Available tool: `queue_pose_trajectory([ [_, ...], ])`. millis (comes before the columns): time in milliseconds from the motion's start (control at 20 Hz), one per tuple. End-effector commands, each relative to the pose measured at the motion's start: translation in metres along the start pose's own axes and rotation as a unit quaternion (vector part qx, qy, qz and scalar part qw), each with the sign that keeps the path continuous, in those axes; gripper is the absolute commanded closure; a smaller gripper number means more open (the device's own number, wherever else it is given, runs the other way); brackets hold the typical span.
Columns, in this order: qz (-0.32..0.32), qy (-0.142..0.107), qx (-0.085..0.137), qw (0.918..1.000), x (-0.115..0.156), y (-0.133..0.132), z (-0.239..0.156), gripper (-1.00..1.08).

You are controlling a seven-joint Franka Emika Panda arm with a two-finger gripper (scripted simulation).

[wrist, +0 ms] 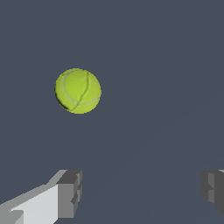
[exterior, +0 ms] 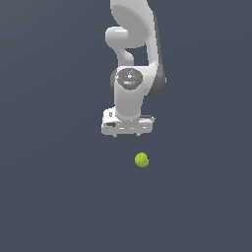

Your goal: Pick up the object and move it to a goal position.

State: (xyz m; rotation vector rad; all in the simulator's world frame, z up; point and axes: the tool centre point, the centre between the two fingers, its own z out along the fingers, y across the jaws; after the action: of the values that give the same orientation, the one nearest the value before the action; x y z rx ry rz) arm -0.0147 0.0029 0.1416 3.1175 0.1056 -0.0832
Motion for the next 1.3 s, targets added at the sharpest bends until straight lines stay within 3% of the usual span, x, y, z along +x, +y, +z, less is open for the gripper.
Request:
queue_pose_trajectory([
  [0,0.000,0.000,0.000,1.0000,0.000,0.001,0.000,-0.92],
  [450,0.013,0.005,0.001,0.9999,0.014,-0.010,0.006,-0.92],
  [1250,0.078,0.025,0.011,0.9966,0.072,-0.066,0.043,-0.92],
])
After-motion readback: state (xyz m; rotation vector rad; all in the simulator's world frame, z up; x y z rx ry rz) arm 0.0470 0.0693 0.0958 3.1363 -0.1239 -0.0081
